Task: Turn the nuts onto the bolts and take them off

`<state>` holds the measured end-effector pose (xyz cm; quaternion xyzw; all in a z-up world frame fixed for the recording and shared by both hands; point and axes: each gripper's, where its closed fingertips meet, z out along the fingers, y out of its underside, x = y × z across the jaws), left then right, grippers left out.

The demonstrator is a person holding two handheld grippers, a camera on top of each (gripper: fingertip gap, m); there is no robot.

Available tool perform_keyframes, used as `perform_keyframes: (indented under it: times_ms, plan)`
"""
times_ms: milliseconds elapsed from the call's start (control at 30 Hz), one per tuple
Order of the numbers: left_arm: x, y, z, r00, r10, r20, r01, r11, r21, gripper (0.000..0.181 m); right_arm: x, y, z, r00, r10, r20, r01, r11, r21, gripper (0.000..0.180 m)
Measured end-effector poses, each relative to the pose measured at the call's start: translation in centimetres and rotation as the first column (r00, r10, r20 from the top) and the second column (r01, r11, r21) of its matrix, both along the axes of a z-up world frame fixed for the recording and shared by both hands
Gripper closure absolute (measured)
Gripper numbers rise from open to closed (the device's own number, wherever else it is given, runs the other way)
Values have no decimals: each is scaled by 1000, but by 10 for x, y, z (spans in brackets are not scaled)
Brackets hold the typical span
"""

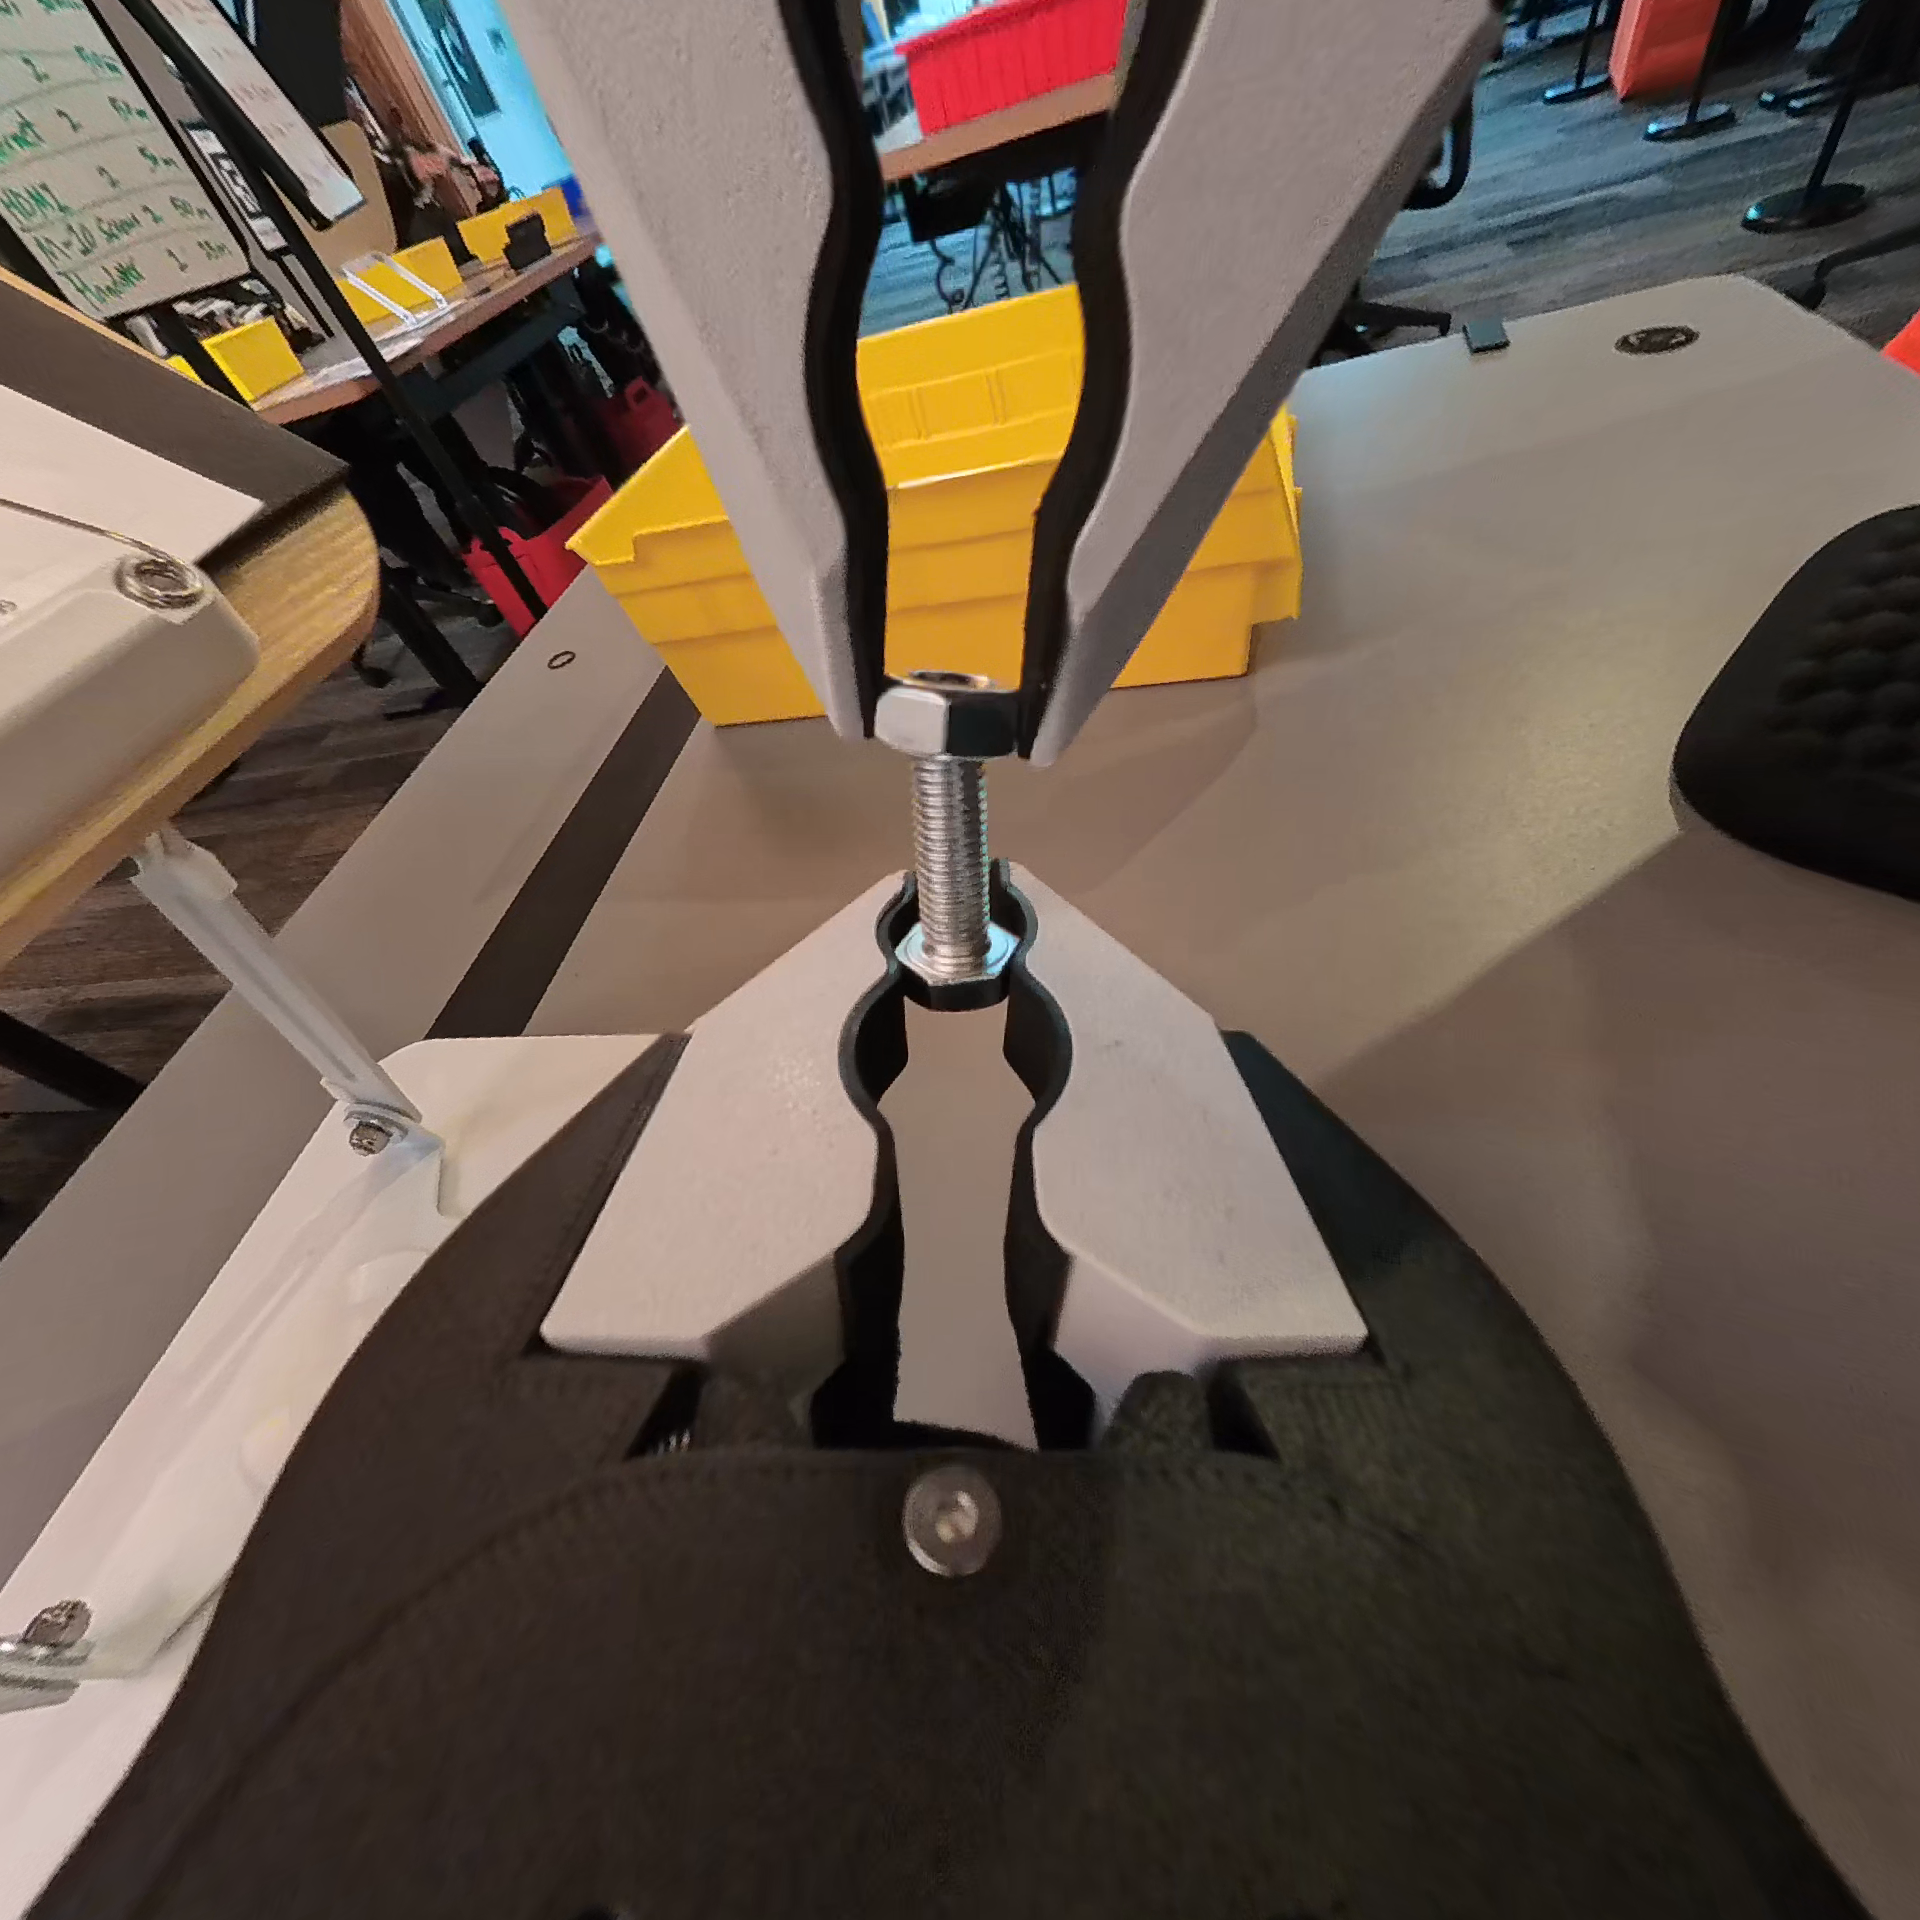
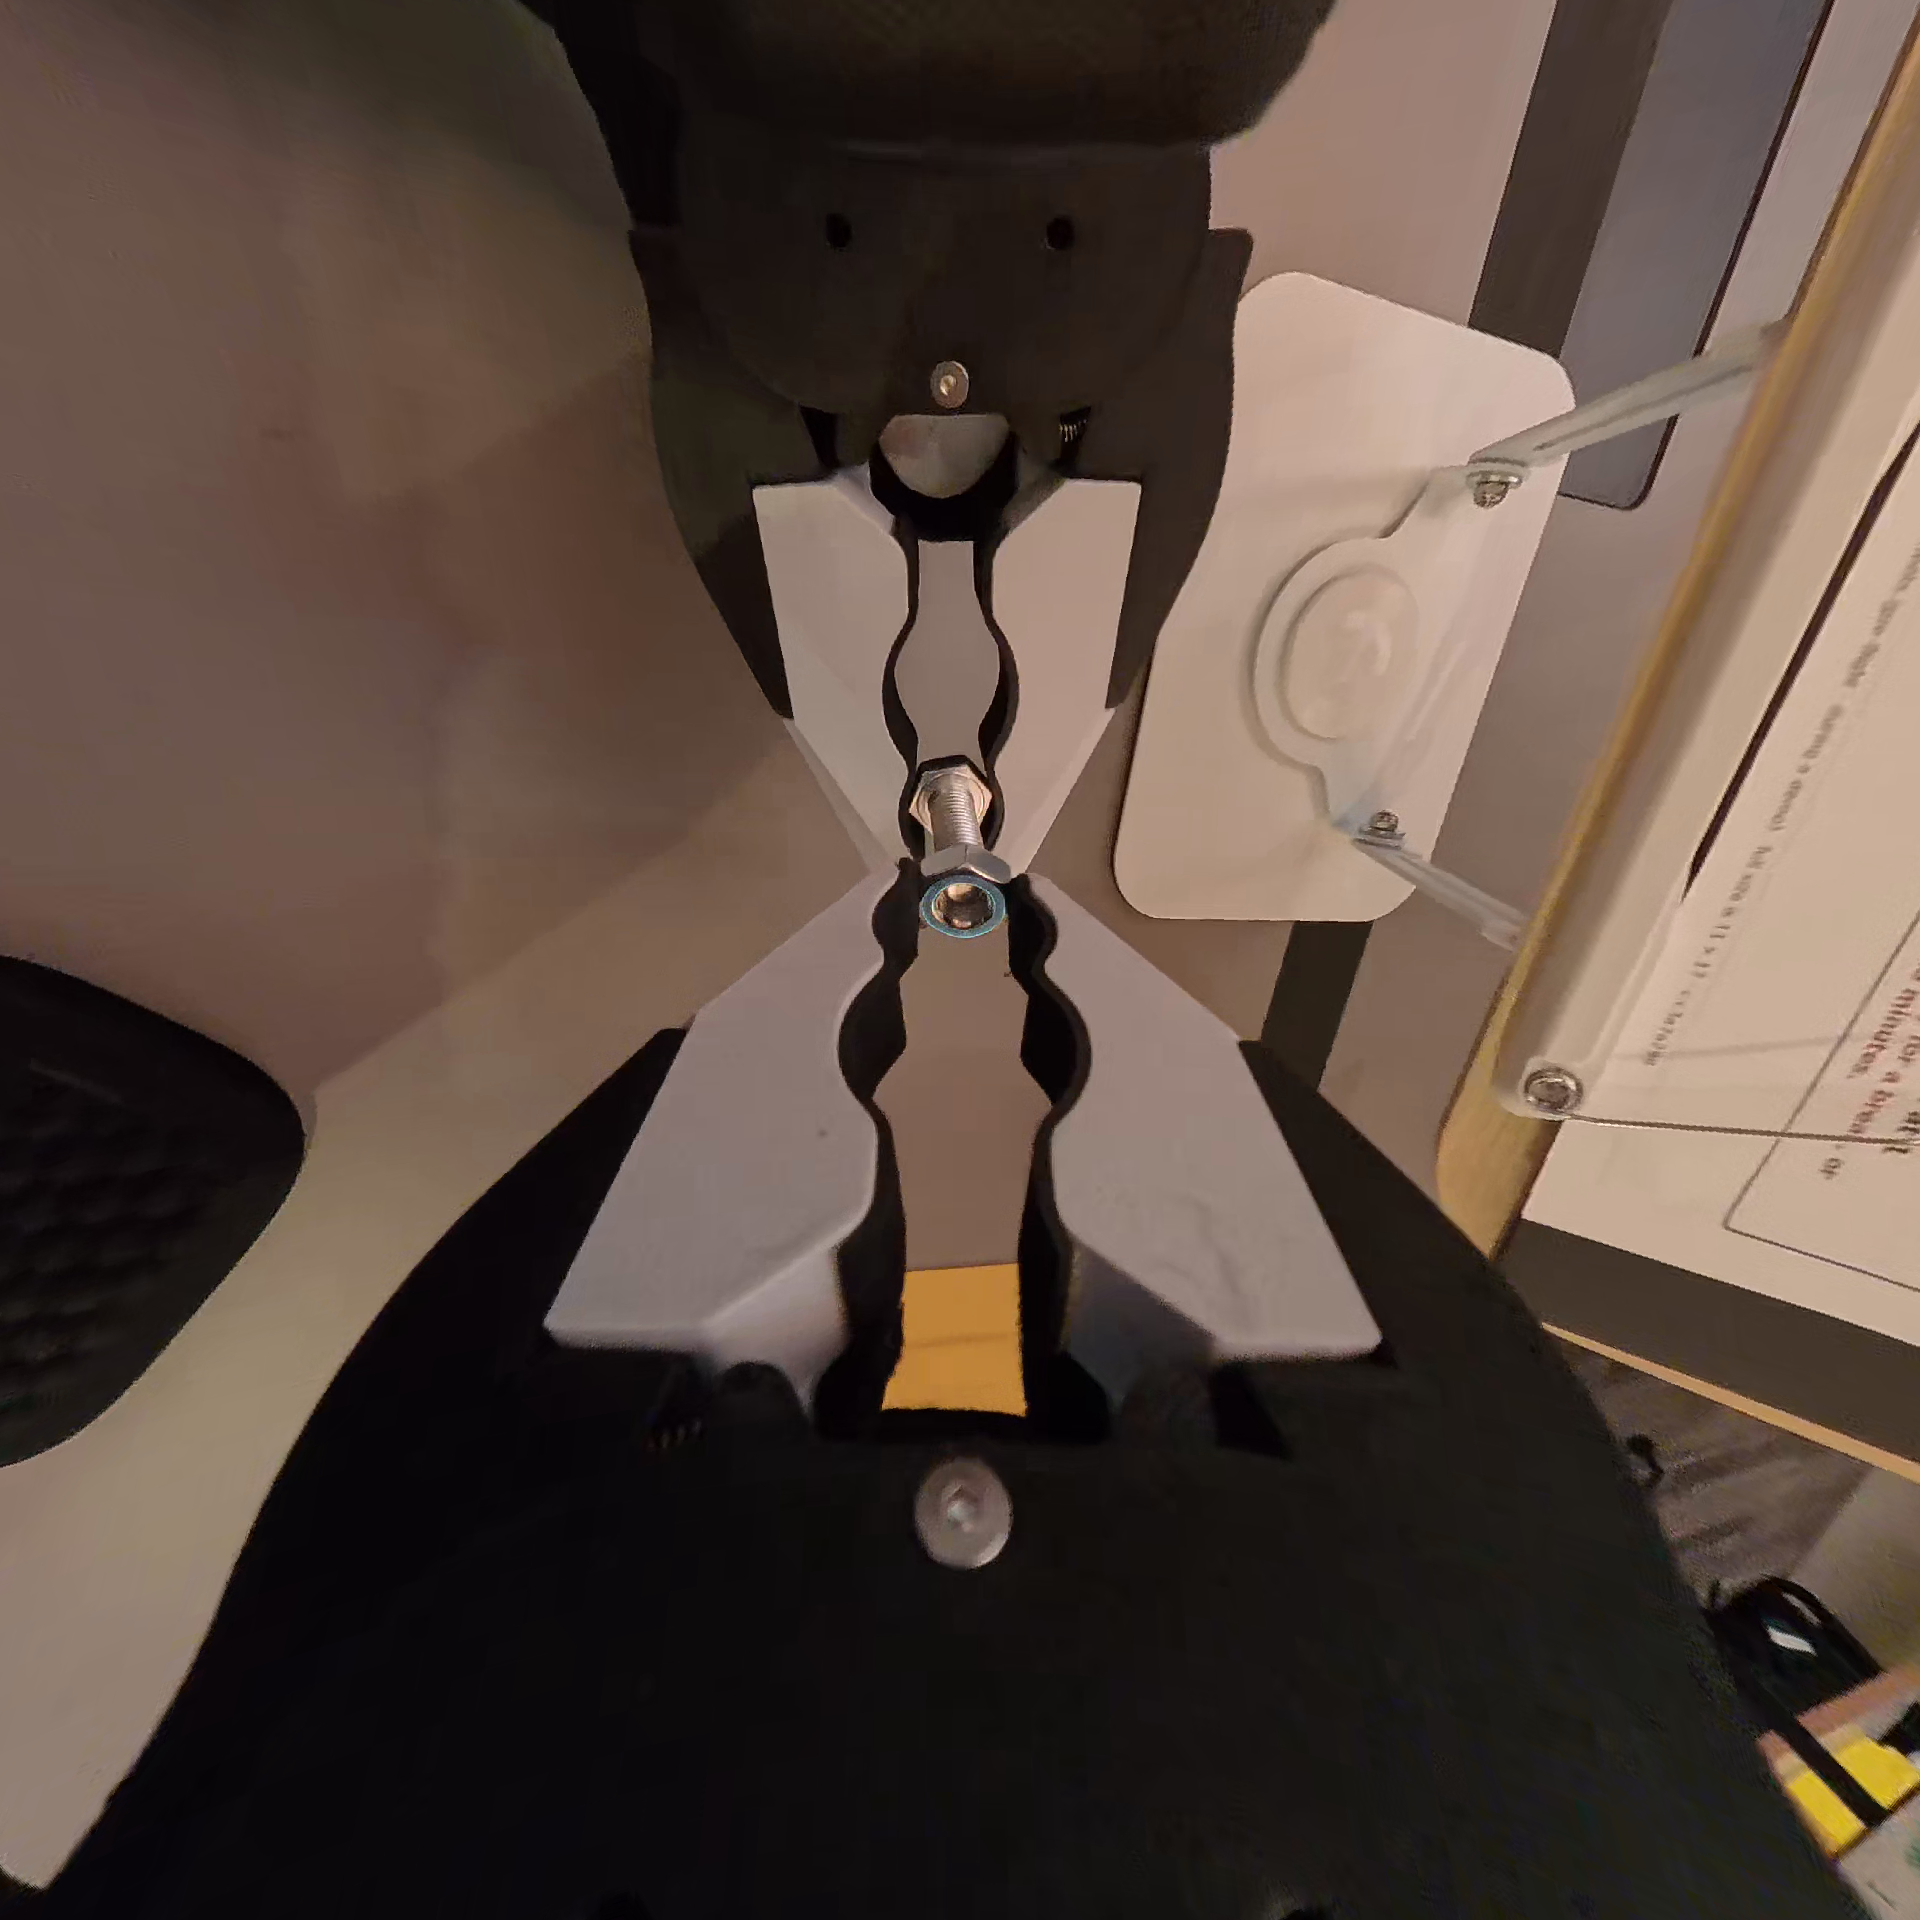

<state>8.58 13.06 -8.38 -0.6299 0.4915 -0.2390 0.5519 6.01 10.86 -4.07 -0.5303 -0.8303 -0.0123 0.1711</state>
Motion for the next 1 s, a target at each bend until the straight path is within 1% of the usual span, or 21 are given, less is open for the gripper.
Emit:
perform_keyframes:
  times_ms: [133, 333, 533, 633, 767, 800, 867, 1000]
  plan:
    - [1, -1, 2, 1000, -7, 9, 7, 1000, 7, 170, -4, -6, 2, 998, 61, 0, -61, 998, 9, 165]
    - [1, -1, 0, 1000, -6, -2, 6, 1000, 5, 170, -2, -4, 0, 995, 88, 43, -90, 995, 47, 165]
    - [1, 0, -1, 1000, -3, -3, 3, 1000, -3, 170, 1, -1, 0, 996, 71, 57, -74, 996, 46, 165]
    - [1, -1, -1, 1000, -5, 0, 5, 1000, -6, 170, 2, 2, 3, 999, 39, 21, -39, 999, 32, 164]
    - [-8, 4, 0, 1000, 14, 6, -14, 1000, -18, 169, 11, 6, 12, 996, -43, -79, 42, 999, -11, 164]
    - [-13, 7, 1, 1000, 27, 10, -27, 999, -20, 169, 16, 6, 9, 994, -65, -90, 62, 998, -32, 164]
    - [-23, 13, 3, 998, 59, 27, -58, 998, -30, 170, 27, -2, -11, 992, -99, -84, 90, 990, -107, 164]
    - [-39, 22, 6, 993, 100, 63, -97, 994, -53, 170, 45, -21, -79, 994, -110, 20, 112, 973, -204, 164]
